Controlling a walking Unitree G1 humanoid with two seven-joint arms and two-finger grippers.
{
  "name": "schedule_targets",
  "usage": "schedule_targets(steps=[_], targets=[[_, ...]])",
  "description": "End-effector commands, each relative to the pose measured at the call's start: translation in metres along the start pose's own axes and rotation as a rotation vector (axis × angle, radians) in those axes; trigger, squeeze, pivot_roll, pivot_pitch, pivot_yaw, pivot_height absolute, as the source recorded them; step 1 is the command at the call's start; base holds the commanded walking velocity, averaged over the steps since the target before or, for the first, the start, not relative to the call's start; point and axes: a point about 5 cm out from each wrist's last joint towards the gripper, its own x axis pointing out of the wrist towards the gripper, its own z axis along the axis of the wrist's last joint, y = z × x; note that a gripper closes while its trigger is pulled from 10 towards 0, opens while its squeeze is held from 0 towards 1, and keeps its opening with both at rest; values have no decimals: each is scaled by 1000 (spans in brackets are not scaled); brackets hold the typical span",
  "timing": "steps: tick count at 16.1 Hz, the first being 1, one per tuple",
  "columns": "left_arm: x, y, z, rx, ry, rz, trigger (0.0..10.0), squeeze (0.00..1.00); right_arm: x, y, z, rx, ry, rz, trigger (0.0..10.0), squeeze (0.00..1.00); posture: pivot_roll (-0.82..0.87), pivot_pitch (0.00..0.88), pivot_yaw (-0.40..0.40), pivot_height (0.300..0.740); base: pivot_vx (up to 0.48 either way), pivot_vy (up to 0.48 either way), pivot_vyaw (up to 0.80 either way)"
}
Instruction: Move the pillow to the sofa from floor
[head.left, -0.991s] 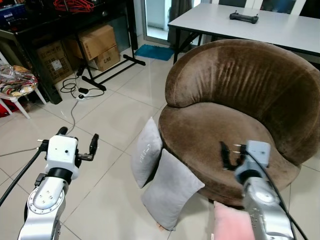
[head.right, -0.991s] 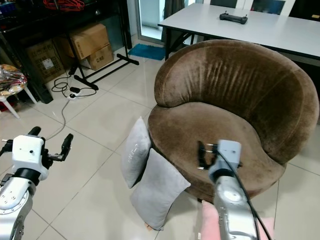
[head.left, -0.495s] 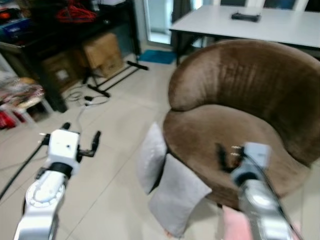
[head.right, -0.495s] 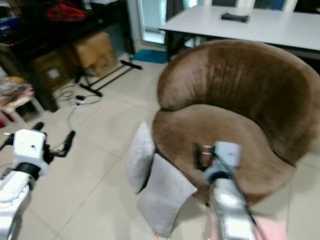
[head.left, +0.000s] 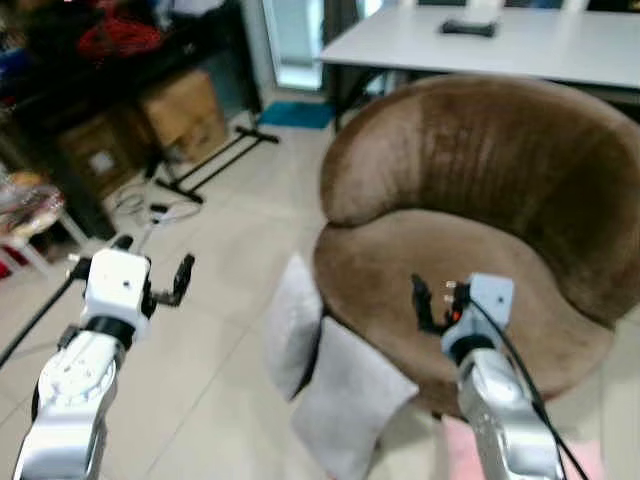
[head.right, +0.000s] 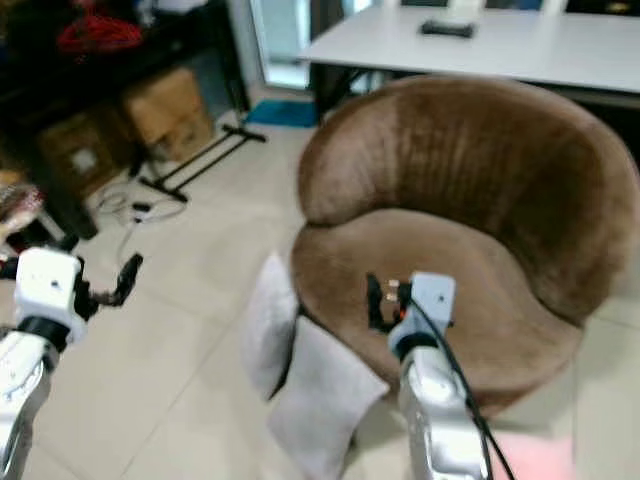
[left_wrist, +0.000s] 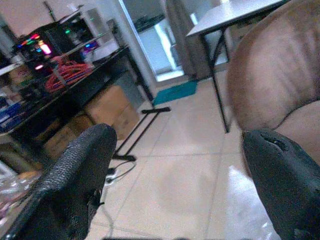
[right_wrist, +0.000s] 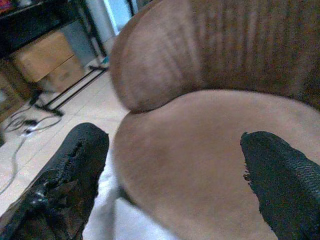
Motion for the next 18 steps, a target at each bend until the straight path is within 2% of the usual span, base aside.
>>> schedule_targets(steps=[1, 3, 7, 12, 14, 18], targets=[[-1, 6, 1, 12, 4, 12, 10000, 0, 1, -1, 1, 3, -3, -11, 10000, 0, 53, 0, 122, 740, 247, 0, 0], [-3, 7, 1, 6, -1, 27, 10000, 0, 4, 1, 1, 1, -4, 4, 10000, 0, 55, 0, 102, 740, 251, 0, -800], [-6, 3, 0, -1, -3, 46, 10000, 0, 10, 11, -1, -26, 25, 90, 10000, 0, 79, 0, 82, 740, 248, 0, 0], [-10, 6, -1, 13, 5, 44, 10000, 0, 12, 20, -3, -10, 27, 115, 10000, 0, 85, 0, 88, 740, 249, 0, 0], [-10, 5, 1, 11, -12, 42, 10000, 0, 11, 22, -4, -4, 36, 129, 10000, 0, 85, 0, 88, 740, 0, 0, 0], [-10, 5, 0, 36, 10, 45, 10000, 0, 11, 22, -4, 10, 28, 141, 10000, 0, 90, 0, 87, 695, 0, 0, 0]])
